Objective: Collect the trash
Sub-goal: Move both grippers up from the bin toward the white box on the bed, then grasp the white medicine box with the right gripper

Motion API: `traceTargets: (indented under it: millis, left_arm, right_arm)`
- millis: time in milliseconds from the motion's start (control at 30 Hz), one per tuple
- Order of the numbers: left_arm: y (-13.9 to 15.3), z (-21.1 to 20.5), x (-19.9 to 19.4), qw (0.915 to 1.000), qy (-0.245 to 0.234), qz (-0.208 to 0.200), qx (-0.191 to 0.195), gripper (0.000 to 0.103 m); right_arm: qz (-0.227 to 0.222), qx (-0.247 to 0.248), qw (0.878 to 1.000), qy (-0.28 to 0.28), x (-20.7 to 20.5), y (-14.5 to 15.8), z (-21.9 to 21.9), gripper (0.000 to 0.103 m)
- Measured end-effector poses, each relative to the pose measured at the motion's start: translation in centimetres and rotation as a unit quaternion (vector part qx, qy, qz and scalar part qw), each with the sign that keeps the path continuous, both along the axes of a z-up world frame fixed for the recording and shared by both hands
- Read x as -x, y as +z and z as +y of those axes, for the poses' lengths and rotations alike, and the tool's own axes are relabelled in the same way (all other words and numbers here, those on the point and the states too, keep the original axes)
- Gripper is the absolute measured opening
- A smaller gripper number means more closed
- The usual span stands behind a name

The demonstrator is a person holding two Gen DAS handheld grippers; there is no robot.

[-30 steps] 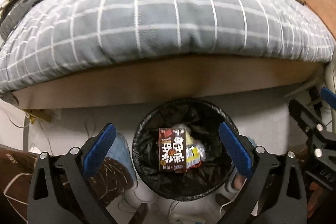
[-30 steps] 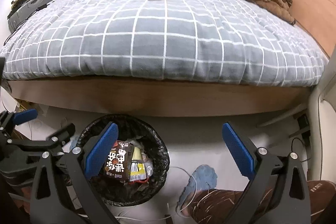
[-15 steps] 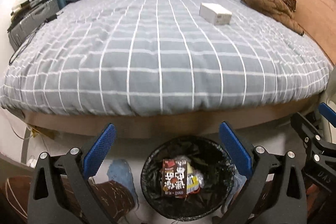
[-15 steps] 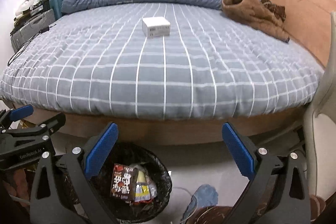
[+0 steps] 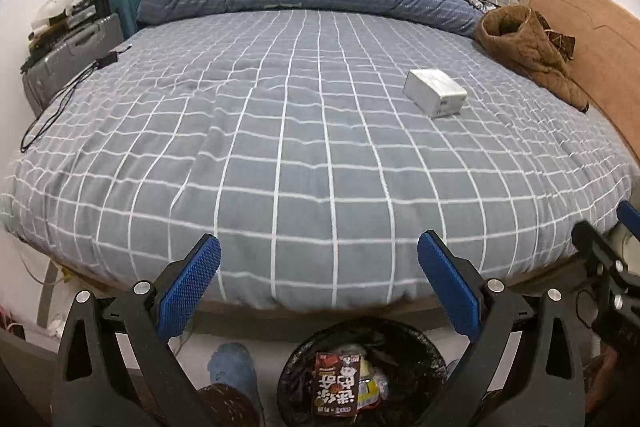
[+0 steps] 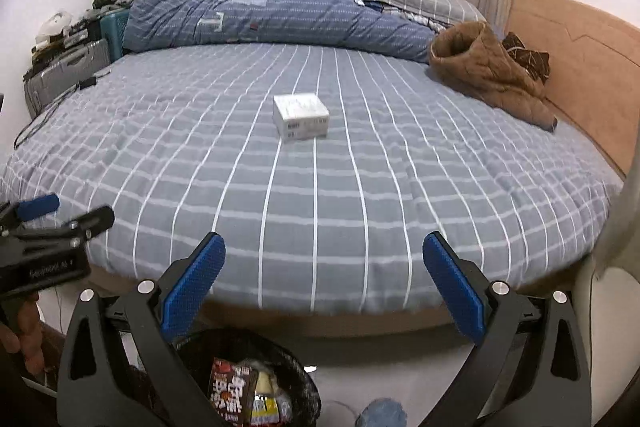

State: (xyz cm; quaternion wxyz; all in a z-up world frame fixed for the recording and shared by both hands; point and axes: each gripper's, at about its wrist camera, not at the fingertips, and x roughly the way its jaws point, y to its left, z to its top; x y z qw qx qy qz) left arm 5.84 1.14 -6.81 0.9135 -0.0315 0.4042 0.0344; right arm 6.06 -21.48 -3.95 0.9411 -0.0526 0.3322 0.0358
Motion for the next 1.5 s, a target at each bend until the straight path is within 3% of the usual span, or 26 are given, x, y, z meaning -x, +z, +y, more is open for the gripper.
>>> traceTargets:
  millis: [267, 833, 1233, 1500]
  left_arm:
    - [1.0, -0.3, -3.4, 0.9997, -0.01, -0.017, -0.015, 0.097]
    - [2.2, 0.7, -12.8, 0.9997, -0.006, -0.025, 0.003, 0.097]
    - [-0.9, 1.4, -19.8, 0.9999, -0.011, 0.005, -0.011, 0.097]
    - [-3.0, 2.4, -21.3, 0.9996, -0.004, 0.027, 0.001, 0.097]
  right_arm:
    - [-0.006, -0.011, 1.0, 0.01, -4.5, 0.6, 0.5, 0.095]
    - [0.0, -0.027, 0.999, 0.028, -14.9, 0.5, 0.9, 0.095]
    - [0.037, -0.03, 0.998, 0.041, -22.5, -3.5, 2.1, 0.095]
    - [0.061, -0.036, 0.996, 0.057, -25.2, -5.5, 2.9, 0.095]
